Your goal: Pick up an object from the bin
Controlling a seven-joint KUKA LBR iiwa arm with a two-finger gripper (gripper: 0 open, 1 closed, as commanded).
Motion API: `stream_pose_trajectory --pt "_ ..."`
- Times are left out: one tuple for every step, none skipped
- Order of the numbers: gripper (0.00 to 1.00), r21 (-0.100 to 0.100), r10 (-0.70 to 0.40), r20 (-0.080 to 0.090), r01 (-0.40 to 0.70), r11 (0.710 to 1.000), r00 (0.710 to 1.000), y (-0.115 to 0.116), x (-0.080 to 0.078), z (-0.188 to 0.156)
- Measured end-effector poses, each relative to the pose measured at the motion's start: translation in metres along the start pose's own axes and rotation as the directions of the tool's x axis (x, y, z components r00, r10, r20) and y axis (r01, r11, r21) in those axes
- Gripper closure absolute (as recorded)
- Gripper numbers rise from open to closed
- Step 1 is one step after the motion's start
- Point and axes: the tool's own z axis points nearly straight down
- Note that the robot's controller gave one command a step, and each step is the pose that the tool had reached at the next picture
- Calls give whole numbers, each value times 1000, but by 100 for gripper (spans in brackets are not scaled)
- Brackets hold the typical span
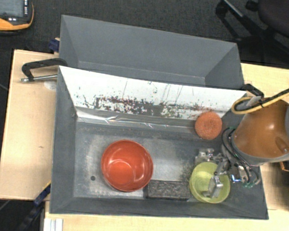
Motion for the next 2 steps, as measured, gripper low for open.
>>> stream_pose_trajectory --pt "100 2 -2 5 2 1000 1000 0 -1 -1" --pt "100 7 -37 20 37 999 999 6 -26 -137"
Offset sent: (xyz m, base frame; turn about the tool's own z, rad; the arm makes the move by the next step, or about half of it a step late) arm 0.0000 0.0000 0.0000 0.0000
